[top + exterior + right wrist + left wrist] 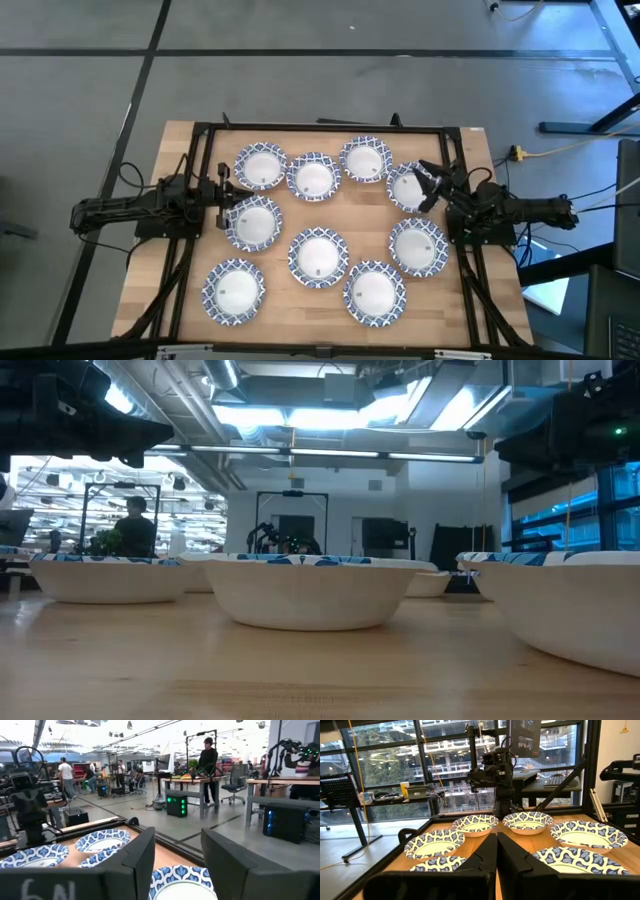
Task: Nest bowls inside each other
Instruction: Stack the bowl on top of the bowl on the table
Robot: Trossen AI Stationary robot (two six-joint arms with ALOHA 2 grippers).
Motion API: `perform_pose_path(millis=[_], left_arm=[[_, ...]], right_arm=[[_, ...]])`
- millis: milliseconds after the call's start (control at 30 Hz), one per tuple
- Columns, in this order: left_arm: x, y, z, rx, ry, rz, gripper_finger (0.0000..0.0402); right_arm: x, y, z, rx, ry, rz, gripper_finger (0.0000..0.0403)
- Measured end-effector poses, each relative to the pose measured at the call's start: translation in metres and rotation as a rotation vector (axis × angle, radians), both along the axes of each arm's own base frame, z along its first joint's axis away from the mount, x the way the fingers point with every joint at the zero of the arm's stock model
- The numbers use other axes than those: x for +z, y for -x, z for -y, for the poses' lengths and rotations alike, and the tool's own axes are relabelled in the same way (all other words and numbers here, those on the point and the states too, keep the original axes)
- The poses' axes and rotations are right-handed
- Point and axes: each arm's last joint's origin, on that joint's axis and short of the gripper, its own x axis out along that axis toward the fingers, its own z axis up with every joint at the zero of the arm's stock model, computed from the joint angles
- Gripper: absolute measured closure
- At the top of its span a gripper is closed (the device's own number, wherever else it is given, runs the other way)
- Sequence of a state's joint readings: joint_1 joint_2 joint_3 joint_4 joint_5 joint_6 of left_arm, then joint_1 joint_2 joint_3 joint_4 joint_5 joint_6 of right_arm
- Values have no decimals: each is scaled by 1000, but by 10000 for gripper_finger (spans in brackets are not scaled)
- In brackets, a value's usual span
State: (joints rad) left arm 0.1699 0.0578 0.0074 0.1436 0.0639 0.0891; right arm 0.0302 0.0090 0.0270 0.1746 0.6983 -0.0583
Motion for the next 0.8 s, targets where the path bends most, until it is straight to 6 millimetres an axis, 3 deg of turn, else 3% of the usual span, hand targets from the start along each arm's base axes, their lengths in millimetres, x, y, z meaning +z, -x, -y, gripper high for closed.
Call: perform_pose_path(millis=[567,800], left_arm=[[0,0,0,0,0,0,401],[0,0,0,0,0,0,401]], right_arm=[[44,22,9,-117,-5,-125,241],[51,26,10,-142,-4,-104,241]])
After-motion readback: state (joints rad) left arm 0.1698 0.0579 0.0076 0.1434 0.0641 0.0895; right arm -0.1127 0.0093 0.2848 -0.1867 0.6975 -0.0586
